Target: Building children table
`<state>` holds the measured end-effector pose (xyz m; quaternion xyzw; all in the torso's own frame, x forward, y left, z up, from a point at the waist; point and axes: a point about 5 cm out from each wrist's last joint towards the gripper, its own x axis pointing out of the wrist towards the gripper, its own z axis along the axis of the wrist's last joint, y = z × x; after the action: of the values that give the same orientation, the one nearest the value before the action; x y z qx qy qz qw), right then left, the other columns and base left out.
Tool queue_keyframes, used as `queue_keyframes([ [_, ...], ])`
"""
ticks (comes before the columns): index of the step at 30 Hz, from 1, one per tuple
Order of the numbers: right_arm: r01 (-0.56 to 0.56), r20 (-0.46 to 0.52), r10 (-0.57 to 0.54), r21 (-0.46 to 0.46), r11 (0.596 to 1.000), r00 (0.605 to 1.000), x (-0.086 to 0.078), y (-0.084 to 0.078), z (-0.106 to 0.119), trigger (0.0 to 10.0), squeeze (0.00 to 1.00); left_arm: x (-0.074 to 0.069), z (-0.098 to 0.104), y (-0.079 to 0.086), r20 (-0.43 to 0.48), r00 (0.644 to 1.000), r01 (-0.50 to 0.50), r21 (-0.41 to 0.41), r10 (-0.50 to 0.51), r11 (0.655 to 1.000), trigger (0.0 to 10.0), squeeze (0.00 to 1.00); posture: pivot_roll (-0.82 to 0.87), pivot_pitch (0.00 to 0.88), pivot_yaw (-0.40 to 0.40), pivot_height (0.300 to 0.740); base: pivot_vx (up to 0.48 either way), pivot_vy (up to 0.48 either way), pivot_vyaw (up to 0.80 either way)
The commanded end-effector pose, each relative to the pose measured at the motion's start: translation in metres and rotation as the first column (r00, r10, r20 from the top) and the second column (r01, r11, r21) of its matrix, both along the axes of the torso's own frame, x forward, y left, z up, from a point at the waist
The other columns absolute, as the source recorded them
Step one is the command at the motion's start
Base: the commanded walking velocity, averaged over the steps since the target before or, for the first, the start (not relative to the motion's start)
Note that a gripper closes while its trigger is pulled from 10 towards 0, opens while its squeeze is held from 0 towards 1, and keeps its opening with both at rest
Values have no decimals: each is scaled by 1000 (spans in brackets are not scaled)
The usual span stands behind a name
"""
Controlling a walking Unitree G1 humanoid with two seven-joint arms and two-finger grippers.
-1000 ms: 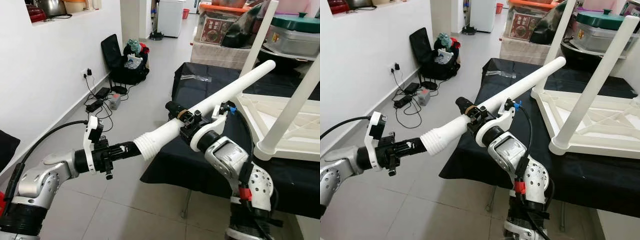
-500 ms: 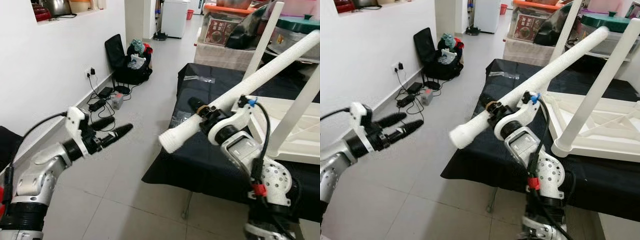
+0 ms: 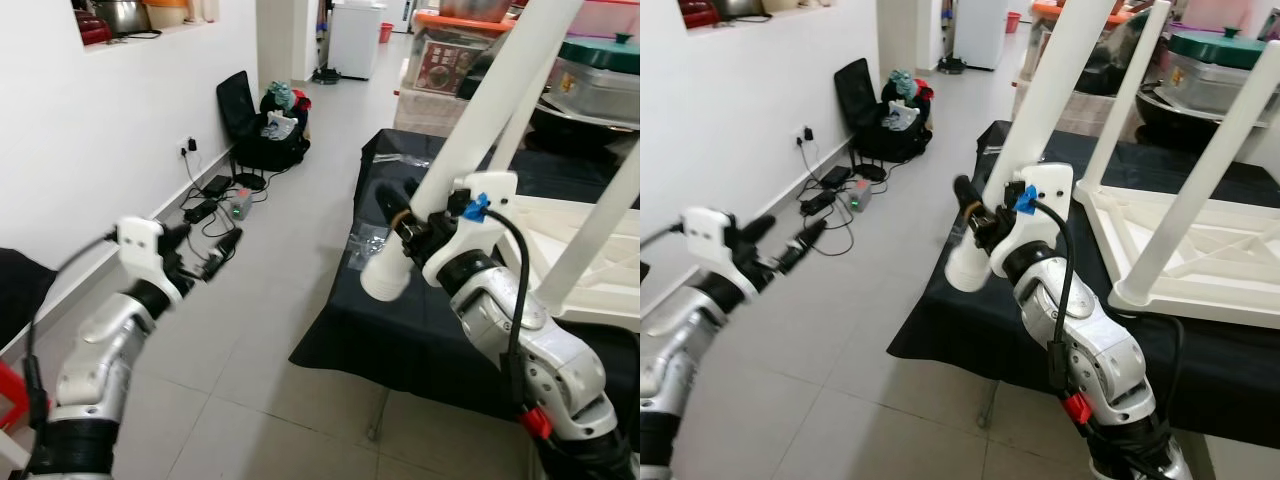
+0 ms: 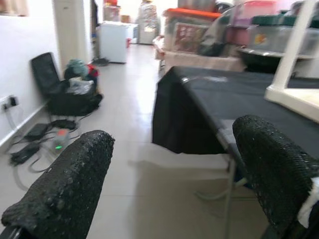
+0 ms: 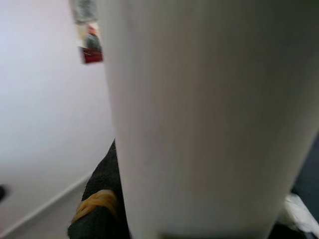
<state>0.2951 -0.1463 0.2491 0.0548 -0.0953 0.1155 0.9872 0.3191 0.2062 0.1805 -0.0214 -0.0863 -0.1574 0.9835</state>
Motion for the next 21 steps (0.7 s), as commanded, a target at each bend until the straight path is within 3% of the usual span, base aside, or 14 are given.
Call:
queue_keyframes([
  [1, 42, -24, -43, -10, 999, 999, 0, -6, -7, 0, 0, 0, 0, -7, 6, 1000, -9, 40, 9, 999, 10000, 0, 81, 0, -91, 740, 0, 0, 0],
  [2, 42, -24, -43, -10, 999, 999, 0, -6, -7, 0, 0, 0, 0, -7, 6, 1000, -9, 40, 9, 999, 10000, 0, 81, 0, -91, 740, 0, 0, 0],
  [4, 74, -74, -77, -42, 996, 994, -1, -11, -21, 0, 0, 0, -2, -16, 8, 1000, -22, 123, 21, 992, 10000, 0, 80, 0, -91, 740, 0, 0, 0],
  [5, 91, -92, -94, -39, 995, 991, -2, -14, -26, 1020, 0, 1, -4, -19, 4, 1000, -31, 148, 31, 988, 10000, 0, 78, 0, -89, 740, 0, -281, 0],
  [6, 91, -92, -94, -39, 995, 991, -2, -14, -26, 1020, 0, 1, -4, -19, 4, 1000, -31, 148, 31, 988, 10000, 0, 78, 0, -89, 740, 0, -281, 0],
  [7, 143, -120, -144, -18, 990, 982, -1, -22, -33, 6745, 0, 2, -8, -24, -4, 998, -55, 167, 57, 984, 10000, 0, 72, 0, -85, 740, 0, -458, 0],
  [8, 143, -120, -144, -18, 990, 982, -1, -22, -33, 6745, 0, 2, -8, -24, -4, 998, -55, 167, 57, 984, 10000, 0, 72, 0, -85, 740, 0, -458, 0],
  [9, 178, -140, -176, 3, 984, 974, -1, -27, -36, 7686, 0, 3, -10, -26, -5, 998, -67, 172, 69, 983, 10000, 0, 71, 0, -86, 740, 0, -458, 0],
  [10, 212, -161, -206, 23, 977, 965, 0, -32, -39, 9412, 0, 4, -11, -28, -4, 997, -76, 174, 78, 982, 10000, 0, 71, 0, -86, 740, 0, -458, 0],
  [12, 239, -178, -228, 44, 970, 957, 0, -37, -42, 10000, 0, 4, -12, -30, -4, 997, -81, 176, 83, 981, 10000, 0, 70, 0, -87, 740, 0, -458, 0],
  [17, 292, -217, -273, 61, 954, 937, 0, -44, -48, 10000, 0, 6, -12, -36, 3, 998, -69, 205, 70, 976, 10000, 0, 70, 0, -87, 740, 0, -458, 0],
  [21, 340, -226, -330, 6, 940, 916, 0, -49, -55, 10000, 0, 6, -12, -39, 12, 998, -63, 218, 62, 974, 10000, 0, 65, 0, -85, 740, 0, -458, 0],
])
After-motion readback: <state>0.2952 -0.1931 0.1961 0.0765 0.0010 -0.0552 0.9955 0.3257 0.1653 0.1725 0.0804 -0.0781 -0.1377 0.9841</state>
